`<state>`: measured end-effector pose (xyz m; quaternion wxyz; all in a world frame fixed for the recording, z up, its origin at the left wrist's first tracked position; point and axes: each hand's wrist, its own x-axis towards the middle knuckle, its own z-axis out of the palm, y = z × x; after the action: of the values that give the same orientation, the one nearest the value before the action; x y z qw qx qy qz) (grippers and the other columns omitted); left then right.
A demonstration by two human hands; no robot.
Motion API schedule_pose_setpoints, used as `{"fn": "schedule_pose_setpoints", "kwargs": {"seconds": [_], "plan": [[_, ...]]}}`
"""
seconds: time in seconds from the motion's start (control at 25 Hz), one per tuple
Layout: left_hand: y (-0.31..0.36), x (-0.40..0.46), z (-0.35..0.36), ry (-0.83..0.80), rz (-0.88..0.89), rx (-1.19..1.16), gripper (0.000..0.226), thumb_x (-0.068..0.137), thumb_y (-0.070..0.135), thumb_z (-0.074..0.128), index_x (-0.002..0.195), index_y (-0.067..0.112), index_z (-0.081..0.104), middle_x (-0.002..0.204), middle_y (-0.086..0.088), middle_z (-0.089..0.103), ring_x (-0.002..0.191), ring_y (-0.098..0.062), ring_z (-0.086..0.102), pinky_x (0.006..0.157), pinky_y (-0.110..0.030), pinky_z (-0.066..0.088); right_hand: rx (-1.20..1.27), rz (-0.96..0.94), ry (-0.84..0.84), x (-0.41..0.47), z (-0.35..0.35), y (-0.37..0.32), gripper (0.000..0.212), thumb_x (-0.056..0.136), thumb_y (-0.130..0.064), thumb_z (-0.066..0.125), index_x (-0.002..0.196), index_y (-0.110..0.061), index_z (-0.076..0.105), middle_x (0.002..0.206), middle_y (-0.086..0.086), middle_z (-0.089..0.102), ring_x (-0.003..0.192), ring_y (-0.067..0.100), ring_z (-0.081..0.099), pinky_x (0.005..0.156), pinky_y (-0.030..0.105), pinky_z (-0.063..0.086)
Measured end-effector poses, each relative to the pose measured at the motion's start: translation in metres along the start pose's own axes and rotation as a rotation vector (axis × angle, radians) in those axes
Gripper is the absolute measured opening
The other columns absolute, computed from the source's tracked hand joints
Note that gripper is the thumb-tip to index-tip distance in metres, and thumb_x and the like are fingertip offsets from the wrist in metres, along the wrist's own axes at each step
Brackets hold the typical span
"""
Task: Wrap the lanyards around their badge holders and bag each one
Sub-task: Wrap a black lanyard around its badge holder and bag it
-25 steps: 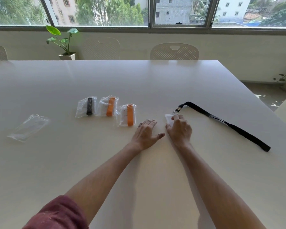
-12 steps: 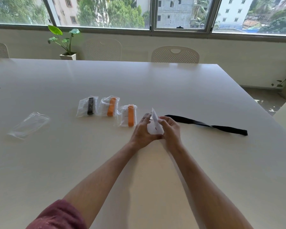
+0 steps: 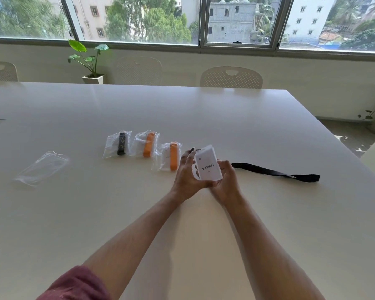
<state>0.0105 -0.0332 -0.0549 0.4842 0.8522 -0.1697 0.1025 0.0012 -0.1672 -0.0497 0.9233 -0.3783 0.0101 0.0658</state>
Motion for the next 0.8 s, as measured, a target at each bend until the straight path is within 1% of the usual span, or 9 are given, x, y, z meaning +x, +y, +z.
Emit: {"fn": "schedule_pose_setpoints", "kwargs": {"seconds": [0.08,0.16,0.28,0.36,0.44,0.48,0.56,0.68,0.8], "plan": [[0.001,0.001,0.000,-0.008,-0.009,-0.011,0.120,0.045,0.049,0.088,0.145,0.016,0.029,0.147,0.001,0.027,0.132,-0.016,0.036,0.099,-0.042,0.046,0.015,0.038,0.016,0.003,-0.001,-0.001,0.041,0.082,-0.018,0.041,0.105,0.002,0.069,0.098,0.024,0.069,0.090,0.037,0.067,0.079,0.044,0.055],[0.002,0.001,-0.001,-0.025,-0.020,-0.027,0.119,0.047,0.038,0.091,0.145,0.014,0.029,0.146,-0.001,0.026,0.132,-0.016,0.035,0.100,-0.042,0.045,0.020,0.069,0.063,0.006,-0.002,0.000,0.045,0.082,-0.016,0.040,0.115,0.007,0.061,0.101,0.026,0.067,0.090,0.039,0.067,0.078,0.045,0.056],[0.001,0.000,-0.003,-0.065,-0.023,-0.024,0.121,0.048,0.036,0.092,0.146,0.010,0.025,0.147,-0.003,0.022,0.135,-0.016,0.029,0.105,-0.041,0.041,-0.025,0.084,0.167,0.007,-0.004,0.003,0.038,0.086,-0.014,0.040,0.115,0.002,0.060,0.097,0.022,0.069,0.083,0.035,0.069,0.071,0.040,0.057],[-0.002,-0.001,-0.006,-0.100,-0.012,0.025,0.125,0.050,0.041,0.091,0.147,0.010,0.020,0.153,-0.001,0.015,0.142,-0.014,0.017,0.113,-0.029,0.028,-0.056,0.070,0.209,0.007,-0.004,0.005,0.031,0.089,-0.012,0.040,0.103,-0.004,0.066,0.091,0.018,0.073,0.078,0.032,0.071,0.065,0.038,0.058],[-0.006,-0.002,-0.013,-0.130,0.016,0.091,0.127,0.053,0.045,0.089,0.149,0.007,0.015,0.155,0.004,0.011,0.143,-0.005,0.005,0.111,-0.011,0.011,-0.087,0.045,0.239,0.007,-0.002,0.006,0.031,0.092,-0.009,0.038,0.095,-0.007,0.069,0.085,0.015,0.074,0.075,0.028,0.071,0.065,0.037,0.057],[-0.007,-0.002,-0.017,-0.143,0.036,0.123,0.127,0.054,0.045,0.088,0.149,0.006,0.014,0.155,0.004,0.010,0.143,-0.003,0.003,0.111,-0.009,0.007,-0.104,0.033,0.246,0.007,-0.001,0.007,0.032,0.092,-0.009,0.037,0.093,-0.007,0.069,0.084,0.014,0.073,0.075,0.027,0.070,0.065,0.035,0.056],[-0.010,-0.003,-0.029,-0.163,0.073,0.179,0.125,0.055,0.045,0.088,0.150,0.006,0.016,0.157,0.001,0.014,0.142,-0.002,0.005,0.115,-0.017,0.011,-0.168,0.018,0.233,0.007,0.002,0.007,0.033,0.093,-0.007,0.037,0.092,-0.008,0.069,0.082,0.013,0.071,0.074,0.024,0.066,0.062,0.032,0.051],[-0.011,-0.001,-0.046,-0.178,0.138,0.304,0.120,0.057,0.044,0.087,0.149,0.007,0.019,0.156,0.000,0.018,0.137,0.004,0.007,0.114,-0.020,0.016,-0.254,0.006,0.190,0.006,0.003,0.008,0.035,0.091,-0.004,0.037,0.091,-0.008,0.072,0.082,0.013,0.069,0.073,0.022,0.064,0.059,0.030,0.050],[-0.008,-0.001,-0.056,-0.230,0.189,0.453,0.121,0.059,0.049,0.084,0.150,0.007,0.016,0.158,-0.001,0.012,0.143,-0.008,0.008,0.113,-0.024,0.016,-0.297,0.008,0.157,0.004,0.007,0.011,0.040,0.090,-0.002,0.037,0.085,-0.010,0.076,0.079,0.011,0.071,0.071,0.021,0.066,0.061,0.031,0.051]]}}
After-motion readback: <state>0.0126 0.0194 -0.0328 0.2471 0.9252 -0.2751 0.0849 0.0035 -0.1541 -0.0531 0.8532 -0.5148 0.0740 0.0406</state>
